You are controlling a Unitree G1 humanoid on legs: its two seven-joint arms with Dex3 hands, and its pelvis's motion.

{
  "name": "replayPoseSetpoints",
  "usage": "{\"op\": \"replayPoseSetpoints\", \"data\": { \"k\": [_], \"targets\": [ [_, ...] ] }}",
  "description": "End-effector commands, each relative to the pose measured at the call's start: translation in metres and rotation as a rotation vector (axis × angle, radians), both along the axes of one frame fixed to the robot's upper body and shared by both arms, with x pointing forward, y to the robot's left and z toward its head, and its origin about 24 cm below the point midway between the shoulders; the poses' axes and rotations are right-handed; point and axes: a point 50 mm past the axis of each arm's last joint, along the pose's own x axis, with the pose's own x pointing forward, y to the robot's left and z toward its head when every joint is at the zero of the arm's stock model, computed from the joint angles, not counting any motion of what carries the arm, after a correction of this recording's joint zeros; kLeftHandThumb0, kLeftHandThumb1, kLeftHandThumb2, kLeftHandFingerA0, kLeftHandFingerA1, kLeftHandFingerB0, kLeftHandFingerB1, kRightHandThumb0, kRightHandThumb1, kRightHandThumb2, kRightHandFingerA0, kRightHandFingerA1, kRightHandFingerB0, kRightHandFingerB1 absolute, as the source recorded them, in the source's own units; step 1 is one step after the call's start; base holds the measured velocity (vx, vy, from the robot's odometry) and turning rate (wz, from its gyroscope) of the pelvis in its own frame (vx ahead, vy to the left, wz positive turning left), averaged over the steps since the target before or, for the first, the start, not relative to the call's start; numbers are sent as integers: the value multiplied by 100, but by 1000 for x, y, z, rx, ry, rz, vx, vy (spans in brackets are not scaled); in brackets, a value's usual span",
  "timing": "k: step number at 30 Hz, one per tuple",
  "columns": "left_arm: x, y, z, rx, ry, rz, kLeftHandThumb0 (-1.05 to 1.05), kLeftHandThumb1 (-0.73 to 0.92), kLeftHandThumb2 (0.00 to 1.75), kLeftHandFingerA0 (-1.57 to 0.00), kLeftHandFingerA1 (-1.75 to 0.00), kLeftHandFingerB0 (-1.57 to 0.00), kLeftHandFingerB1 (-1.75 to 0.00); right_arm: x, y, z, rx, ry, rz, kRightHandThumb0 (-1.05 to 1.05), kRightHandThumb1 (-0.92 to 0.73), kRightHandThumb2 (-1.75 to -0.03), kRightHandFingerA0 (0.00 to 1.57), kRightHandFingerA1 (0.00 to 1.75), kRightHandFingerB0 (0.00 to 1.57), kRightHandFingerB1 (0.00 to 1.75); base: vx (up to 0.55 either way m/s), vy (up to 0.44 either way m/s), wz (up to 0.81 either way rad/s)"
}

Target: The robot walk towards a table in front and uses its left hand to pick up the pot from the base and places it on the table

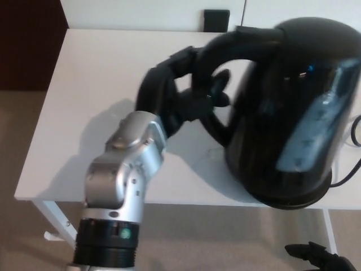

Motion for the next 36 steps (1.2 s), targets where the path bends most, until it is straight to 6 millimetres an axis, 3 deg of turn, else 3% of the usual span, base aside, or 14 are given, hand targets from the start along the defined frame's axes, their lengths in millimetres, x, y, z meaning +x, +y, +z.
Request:
{"op": "replayPoseSetpoints", "data": {
  "k": [1, 5, 7, 11, 14, 16, 17, 23, 27, 32, 36],
  "targets": [
    [10, -31, 97, -394, -126, -78, -30, 81, 69, -82, -154, -67, -98, 2, -5, 0, -44, -3, -1, -13, -64, -58, 53, 48, 43, 44, 0, 0, 0],
    [16, -20, 109, -401, -133, -43, -28, 81, 69, -82, -154, -70, -96, 2, -4, 0, -58, -8, 12, -13, -64, -58, 52, 47, 43, 44, 0, 0, 0],
    [20, -7, 116, -373, -171, -29, -26, 85, 65, -78, -157, -59, -114, 3, -5, 0, -68, -8, 8, -13, -63, -58, 52, 47, 43, 44, 0, 0, 0],
    [25, 14, 116, -312, -192, 23, -23, 79, 63, -81, -153, -63, -105, 4, -5, 1, -89, -3, 31, -12, -64, -58, 52, 47, 43, 44, 0, 0, 0],
    [28, 27, 115, -275, -197, 47, -26, 84, 65, -76, -160, -60, -112, 4, -5, 0, -87, -6, 37, -12, -64, -58, 52, 47, 44, 45, 0, 0, 0],
    [30, 35, 114, -223, -210, 65, -27, 82, 69, -77, -162, -66, -113, 4, -5, 0, -99, -2, 41, -12, -64, -58, 52, 47, 45, 44, 0, 0, 0],
    [30, 45, 111, -183, -222, 87, -29, 83, 69, -79, -161, -66, -103, 4, -4, 0, -104, -3, 45, -12, -63, -58, 53, 46, 45, 44, 0, 0, 0],
    [32, 68, 105, -91, -219, 128, -22, 86, 65, -83, -157, -65, -105, 4, -4, 1, -83, -6, 42, -9, -63, -58, 54, 48, 43, 43, 0, 0, 0],
    [31, 89, 102, -26, -236, 166, -21, 87, 68, -78, -162, -60, -98, 6, -4, 1, -81, -3, 37, -9, -63, -58, 56, 49, 43, 43, 0, 0, 0],
    [28, 104, 100, 98, -302, 186, -19, 90, 65, -72, -167, -50, -119, 7, -3, 3, -89, -19, 51, -9, -63, -57, 55, 49, 43, 44, 0, 0, 0],
    [25, 113, 92, 203, -323, 190, -19, 89, 63, -75, -172, -50, -118, 4, -4, 1, -86, -7, 43, -10, -63, -57, 57, 49, 43, 43, 0, 0, 0]
  ]
}}
